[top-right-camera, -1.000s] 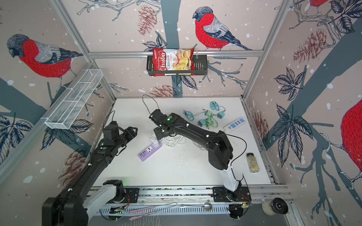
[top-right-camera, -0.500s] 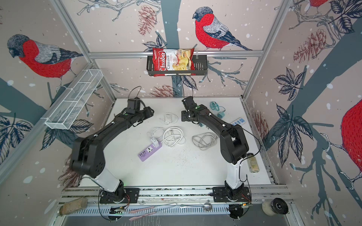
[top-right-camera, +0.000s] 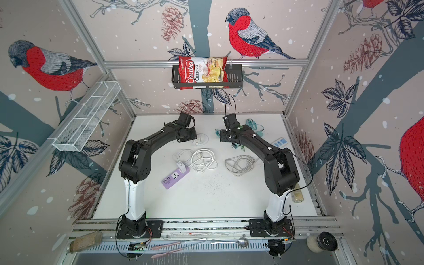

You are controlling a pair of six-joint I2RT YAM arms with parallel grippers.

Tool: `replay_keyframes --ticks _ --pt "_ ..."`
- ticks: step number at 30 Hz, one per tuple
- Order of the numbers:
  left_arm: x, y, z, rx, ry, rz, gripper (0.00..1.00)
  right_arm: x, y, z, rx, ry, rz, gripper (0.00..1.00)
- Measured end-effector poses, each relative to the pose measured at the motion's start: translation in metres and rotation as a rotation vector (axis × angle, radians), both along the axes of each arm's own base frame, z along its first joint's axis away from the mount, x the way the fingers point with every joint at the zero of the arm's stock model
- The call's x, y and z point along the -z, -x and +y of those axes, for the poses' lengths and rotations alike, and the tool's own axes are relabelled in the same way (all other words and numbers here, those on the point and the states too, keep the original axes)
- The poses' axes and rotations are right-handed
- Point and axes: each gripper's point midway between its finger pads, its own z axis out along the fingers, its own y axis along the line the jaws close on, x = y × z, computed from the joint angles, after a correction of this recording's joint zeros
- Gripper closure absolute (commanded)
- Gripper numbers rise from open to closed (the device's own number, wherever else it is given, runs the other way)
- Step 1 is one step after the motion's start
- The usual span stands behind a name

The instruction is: Insert the plug

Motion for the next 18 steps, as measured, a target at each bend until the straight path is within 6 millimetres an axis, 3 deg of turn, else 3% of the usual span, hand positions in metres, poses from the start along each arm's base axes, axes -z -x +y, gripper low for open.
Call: replay_keyframes --ticks 4,8,18 --pt "0.011 0.008 -0.008 0.005 -0.023 0.020 0.53 -0.001 0.003 -0.001 -0.007 -0.009 0.002 0.37" --pt "0.025 0.008 -0.004 -0.011 -0.052 0.041 0.47 -0.001 0.003 -0.002 -0.010 -0.015 -0.003 0.37" --pt "0.026 -0.009 -0.006 -0.035 -0.045 0.027 0.41 0.001 0.015 -0.004 -0.037 -0.019 0.005 0.36"
